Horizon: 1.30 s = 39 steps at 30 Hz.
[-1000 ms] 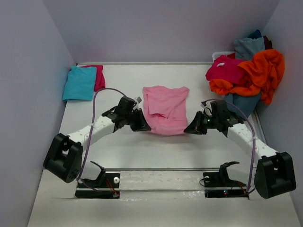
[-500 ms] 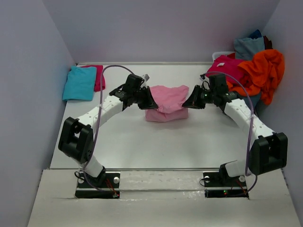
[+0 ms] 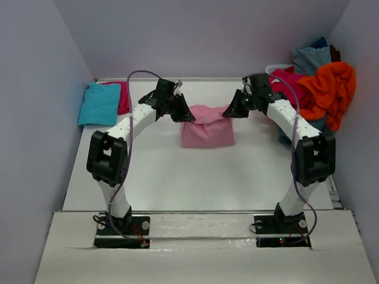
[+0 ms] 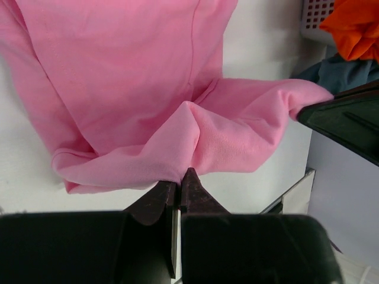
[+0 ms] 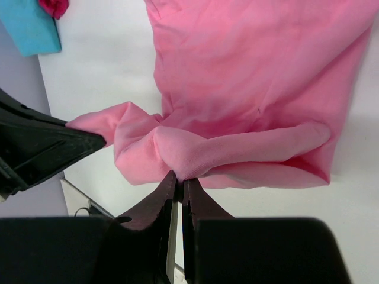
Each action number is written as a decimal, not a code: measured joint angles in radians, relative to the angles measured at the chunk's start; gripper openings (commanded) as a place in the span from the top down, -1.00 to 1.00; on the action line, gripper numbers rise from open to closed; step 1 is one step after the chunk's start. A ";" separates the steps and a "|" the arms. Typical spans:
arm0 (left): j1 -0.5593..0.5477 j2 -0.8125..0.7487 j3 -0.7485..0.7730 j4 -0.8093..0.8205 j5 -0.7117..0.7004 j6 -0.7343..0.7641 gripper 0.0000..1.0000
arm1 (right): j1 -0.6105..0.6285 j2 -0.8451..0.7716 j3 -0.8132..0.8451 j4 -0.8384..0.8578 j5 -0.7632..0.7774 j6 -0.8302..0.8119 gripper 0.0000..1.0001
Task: Fold and stack the t-shirts
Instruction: Fold the square-folded T-shirt at the center of the board.
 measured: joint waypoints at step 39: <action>0.097 0.568 0.674 -0.006 0.144 -0.041 0.84 | -0.065 0.367 0.315 -0.010 0.122 0.012 0.86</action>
